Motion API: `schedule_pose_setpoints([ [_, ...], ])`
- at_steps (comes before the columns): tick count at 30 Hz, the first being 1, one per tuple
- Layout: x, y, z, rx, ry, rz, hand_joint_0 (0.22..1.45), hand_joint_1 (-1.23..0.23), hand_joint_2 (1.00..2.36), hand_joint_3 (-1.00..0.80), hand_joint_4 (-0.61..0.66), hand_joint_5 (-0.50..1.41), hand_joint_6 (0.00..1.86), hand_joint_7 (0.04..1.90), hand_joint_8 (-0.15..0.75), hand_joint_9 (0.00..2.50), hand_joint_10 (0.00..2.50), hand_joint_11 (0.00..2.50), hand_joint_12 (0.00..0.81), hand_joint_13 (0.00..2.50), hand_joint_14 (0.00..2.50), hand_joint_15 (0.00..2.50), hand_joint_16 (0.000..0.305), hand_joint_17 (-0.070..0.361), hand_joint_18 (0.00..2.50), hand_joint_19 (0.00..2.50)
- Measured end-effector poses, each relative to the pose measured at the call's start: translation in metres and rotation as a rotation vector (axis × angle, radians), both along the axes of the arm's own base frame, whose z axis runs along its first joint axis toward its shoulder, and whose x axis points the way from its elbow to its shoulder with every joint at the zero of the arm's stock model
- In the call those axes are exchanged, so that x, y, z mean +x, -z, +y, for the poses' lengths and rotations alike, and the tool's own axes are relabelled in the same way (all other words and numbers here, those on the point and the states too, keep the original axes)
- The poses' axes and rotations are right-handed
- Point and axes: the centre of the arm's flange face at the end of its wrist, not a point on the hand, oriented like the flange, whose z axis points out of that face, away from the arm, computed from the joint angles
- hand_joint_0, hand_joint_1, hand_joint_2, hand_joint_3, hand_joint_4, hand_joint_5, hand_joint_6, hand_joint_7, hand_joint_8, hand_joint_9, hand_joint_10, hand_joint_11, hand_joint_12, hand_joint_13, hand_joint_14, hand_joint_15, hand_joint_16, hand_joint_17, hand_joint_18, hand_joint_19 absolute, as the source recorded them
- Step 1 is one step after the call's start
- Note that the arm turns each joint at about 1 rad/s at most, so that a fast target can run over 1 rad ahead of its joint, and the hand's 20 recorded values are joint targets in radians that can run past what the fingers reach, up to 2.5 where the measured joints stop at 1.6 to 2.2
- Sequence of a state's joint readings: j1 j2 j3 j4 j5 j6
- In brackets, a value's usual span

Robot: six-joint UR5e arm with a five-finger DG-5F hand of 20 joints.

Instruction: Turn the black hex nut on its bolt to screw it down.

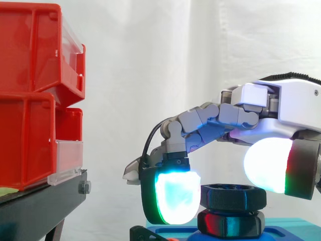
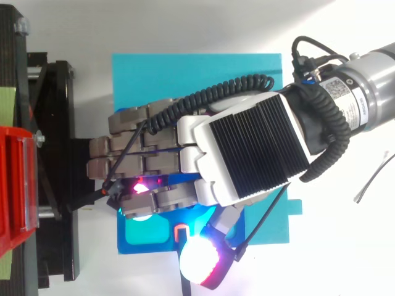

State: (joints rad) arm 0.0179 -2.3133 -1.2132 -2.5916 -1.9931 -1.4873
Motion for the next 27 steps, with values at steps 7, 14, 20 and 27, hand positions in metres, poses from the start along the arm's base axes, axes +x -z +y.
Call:
schedule_pose_setpoints([
  [7, -0.002, 0.001, -0.003, -0.001, -0.001, 0.010, 0.50, -0.25, 1.00, -0.50, 0.23, -0.10, 0.64, 1.14, 0.311, 0.62, 0.00, 0.17, 0.382, 0.61, 0.01, 0.18, 0.055, 0.123, 0.61, 0.32],
  [14, -0.002, 0.001, -0.007, -0.001, 0.003, 0.013, 0.50, -0.25, 1.00, -0.50, 0.23, -0.10, 0.65, 1.12, 0.311, 0.62, 0.00, 0.17, 0.381, 0.61, 0.01, 0.19, 0.055, 0.123, 0.61, 0.31],
  [20, -0.003, 0.002, -0.010, -0.002, 0.001, 0.014, 0.50, -0.25, 1.00, -0.50, 0.24, -0.10, 0.65, 1.13, 0.312, 0.62, 0.00, 0.17, 0.381, 0.62, 0.01, 0.19, 0.055, 0.123, 0.61, 0.32],
  [27, -0.004, 0.001, -0.016, -0.004, -0.006, 0.011, 0.50, -0.25, 1.00, -0.50, 0.23, -0.10, 0.65, 1.12, 0.310, 0.62, 0.00, 0.18, 0.379, 0.61, 0.01, 0.20, 0.055, 0.123, 0.61, 0.32],
])
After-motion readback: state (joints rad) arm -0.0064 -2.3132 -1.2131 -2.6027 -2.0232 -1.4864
